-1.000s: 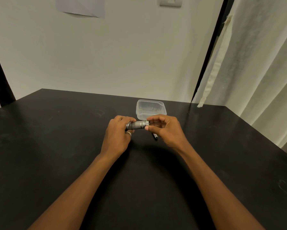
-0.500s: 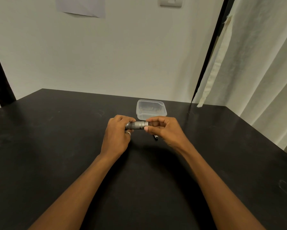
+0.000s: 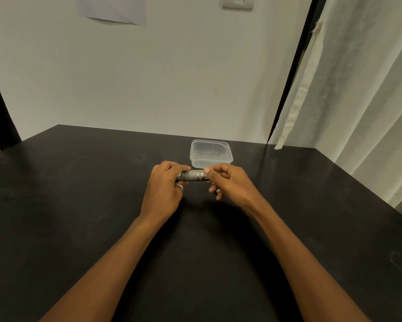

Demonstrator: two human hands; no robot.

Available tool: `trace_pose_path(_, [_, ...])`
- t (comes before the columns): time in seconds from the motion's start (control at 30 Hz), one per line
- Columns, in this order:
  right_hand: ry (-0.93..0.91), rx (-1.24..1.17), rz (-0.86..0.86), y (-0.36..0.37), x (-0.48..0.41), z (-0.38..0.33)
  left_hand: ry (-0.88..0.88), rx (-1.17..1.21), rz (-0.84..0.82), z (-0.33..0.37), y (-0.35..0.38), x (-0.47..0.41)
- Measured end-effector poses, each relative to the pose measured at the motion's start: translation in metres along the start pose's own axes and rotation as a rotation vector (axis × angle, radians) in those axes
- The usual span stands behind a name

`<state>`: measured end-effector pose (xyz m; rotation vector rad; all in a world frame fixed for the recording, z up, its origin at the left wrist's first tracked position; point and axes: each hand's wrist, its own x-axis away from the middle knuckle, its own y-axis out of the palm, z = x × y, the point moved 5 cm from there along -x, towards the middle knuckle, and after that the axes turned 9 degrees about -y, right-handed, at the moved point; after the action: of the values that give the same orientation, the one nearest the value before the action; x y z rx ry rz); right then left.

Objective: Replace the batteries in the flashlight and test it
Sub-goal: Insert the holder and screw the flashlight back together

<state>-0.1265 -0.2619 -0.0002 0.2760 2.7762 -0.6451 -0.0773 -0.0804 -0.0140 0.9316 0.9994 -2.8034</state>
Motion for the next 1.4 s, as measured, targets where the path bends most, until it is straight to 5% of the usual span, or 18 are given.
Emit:
trace_pose_path(0.33, [-0.008,0.166,0.057,0.0003,0.0014,0.0003,0.010,0.018,0.007,0.0006,0.0003,0.0003])
trace_pose_path(0.5, [-0.100,0.026,0.029,0.0002,-0.0011,0.0004,0.001,0.004,0.020,-0.0007,0.0000,-0.0013])
trace_pose_path(0.7, [-0.102,0.234,0.120,-0.0022,0.0022,-0.0013,0.023,-0.003,0.004,0.0025,0.0008,0.0001])
trace_pose_path(0.9, [-0.132,0.002,0.056,-0.0033,-0.0026,0.0020,0.017,0.000,0.016,0.0016,-0.0007,-0.0006])
trace_pose_path(1.1, [-0.102,0.178,0.128,-0.0043,0.0001,0.0014,0.038,0.000,0.006,0.0025,0.0005,0.0003])
trace_pose_path(1.27, [-0.118,0.002,0.051,-0.0018,-0.0033,0.0013,0.030,0.027,0.033,0.0032,-0.0018,-0.0006])
trace_pose_path(1.4, [-0.052,0.092,0.099,-0.0020,0.0004,0.0042,0.043,0.057,0.030,0.0040,-0.0033,0.0002])
